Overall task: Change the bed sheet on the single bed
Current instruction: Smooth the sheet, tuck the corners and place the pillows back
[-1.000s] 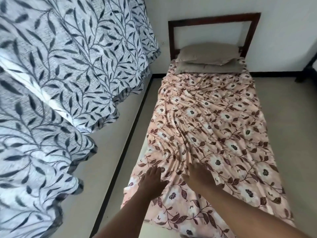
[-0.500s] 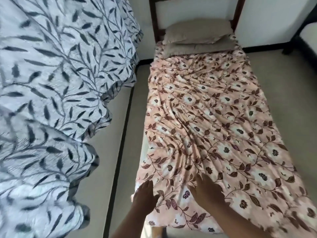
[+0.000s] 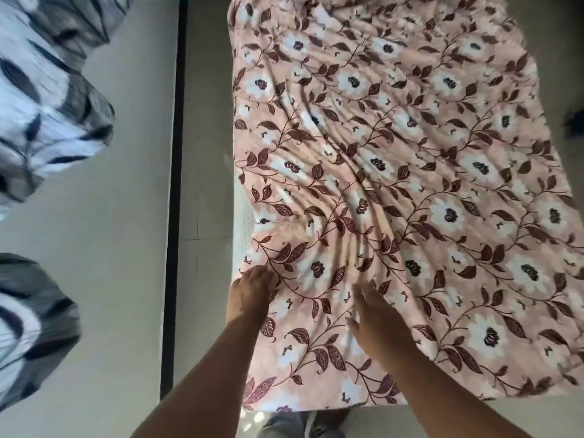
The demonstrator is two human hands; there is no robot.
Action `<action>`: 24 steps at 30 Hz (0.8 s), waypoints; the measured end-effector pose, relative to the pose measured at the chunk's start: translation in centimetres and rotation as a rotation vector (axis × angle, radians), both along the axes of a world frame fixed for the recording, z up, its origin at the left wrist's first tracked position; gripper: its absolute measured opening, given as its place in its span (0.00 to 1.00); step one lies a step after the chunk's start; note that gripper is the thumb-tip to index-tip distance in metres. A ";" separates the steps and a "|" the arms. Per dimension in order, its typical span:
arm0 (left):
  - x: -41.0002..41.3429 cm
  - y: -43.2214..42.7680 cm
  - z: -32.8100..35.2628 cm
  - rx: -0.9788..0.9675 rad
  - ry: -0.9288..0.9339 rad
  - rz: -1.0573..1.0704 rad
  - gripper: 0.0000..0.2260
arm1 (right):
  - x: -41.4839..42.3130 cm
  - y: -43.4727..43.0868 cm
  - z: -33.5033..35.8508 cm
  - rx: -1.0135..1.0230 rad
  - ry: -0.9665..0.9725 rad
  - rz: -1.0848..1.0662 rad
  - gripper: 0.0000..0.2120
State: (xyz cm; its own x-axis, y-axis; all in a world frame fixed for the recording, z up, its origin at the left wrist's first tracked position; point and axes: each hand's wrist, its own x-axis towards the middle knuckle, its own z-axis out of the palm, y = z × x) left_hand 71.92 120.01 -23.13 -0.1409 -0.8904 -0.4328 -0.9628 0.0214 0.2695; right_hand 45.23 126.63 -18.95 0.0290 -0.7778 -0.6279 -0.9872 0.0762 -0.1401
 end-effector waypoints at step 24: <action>9.4 7.0 1.3 0.174 -0.112 0.307 0.10 | 7.9 1.7 -2.8 -0.050 -0.060 0.171 0.32</action>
